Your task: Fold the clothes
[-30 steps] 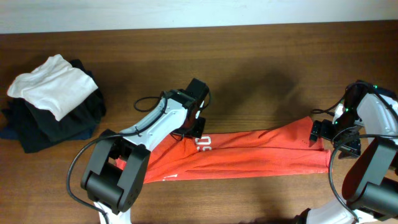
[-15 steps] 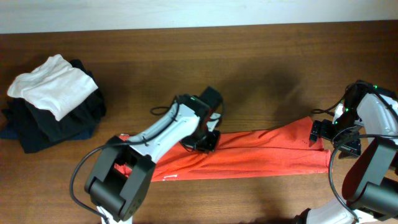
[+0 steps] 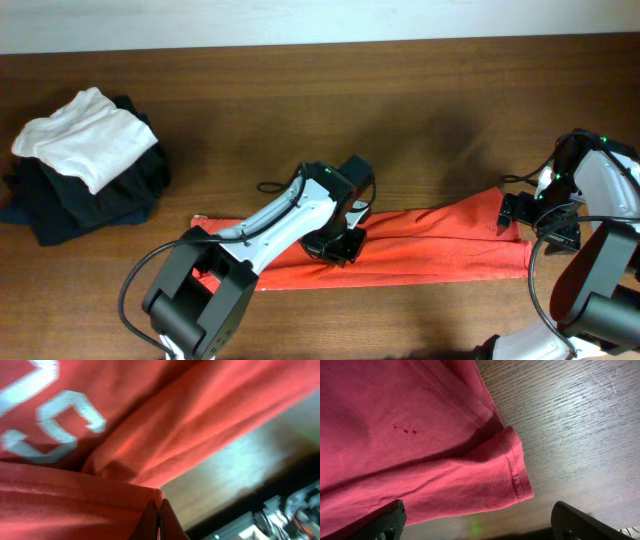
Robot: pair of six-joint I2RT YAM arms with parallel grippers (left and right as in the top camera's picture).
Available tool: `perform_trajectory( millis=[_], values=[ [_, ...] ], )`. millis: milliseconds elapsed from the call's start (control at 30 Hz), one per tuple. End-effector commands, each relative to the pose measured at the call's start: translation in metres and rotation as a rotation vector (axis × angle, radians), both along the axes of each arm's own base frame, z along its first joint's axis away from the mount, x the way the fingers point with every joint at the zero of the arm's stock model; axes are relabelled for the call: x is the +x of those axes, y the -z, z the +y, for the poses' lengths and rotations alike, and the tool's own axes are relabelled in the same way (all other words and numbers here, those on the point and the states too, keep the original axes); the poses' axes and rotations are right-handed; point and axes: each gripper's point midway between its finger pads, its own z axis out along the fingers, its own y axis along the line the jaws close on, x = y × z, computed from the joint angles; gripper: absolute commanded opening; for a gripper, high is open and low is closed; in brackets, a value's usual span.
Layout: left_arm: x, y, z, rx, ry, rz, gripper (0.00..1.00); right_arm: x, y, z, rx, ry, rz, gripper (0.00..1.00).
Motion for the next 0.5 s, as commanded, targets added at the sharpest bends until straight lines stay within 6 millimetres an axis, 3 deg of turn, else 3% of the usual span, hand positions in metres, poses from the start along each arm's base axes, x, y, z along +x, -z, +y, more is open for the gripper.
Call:
perform_trajectory(
  millis=[0,133,267,333,467],
  values=[
    [-0.02,-0.027,-0.025,-0.203,0.114,0.077,0.01,-0.001,-0.002,0.0,0.002,0.01,-0.007,0.96],
    [-0.027,-0.029,-0.024,-0.21,0.141,0.099,0.01,-0.001,-0.002,0.0,0.002,0.01,-0.008,0.96],
    [-0.017,-0.022,-0.016,-0.151,0.151,0.042,0.01,-0.001,-0.002,0.001,0.005,0.011,-0.009,0.96],
    [-0.005,-0.015,-0.009,-0.1,0.16,-0.025,0.01,-0.001,-0.002,0.001,0.006,0.011,-0.009,0.96],
    [0.041,-0.005,-0.003,0.012,0.078,-0.243,0.02,-0.001,-0.002,0.001,0.006,0.011,-0.008,0.96]
  ],
)
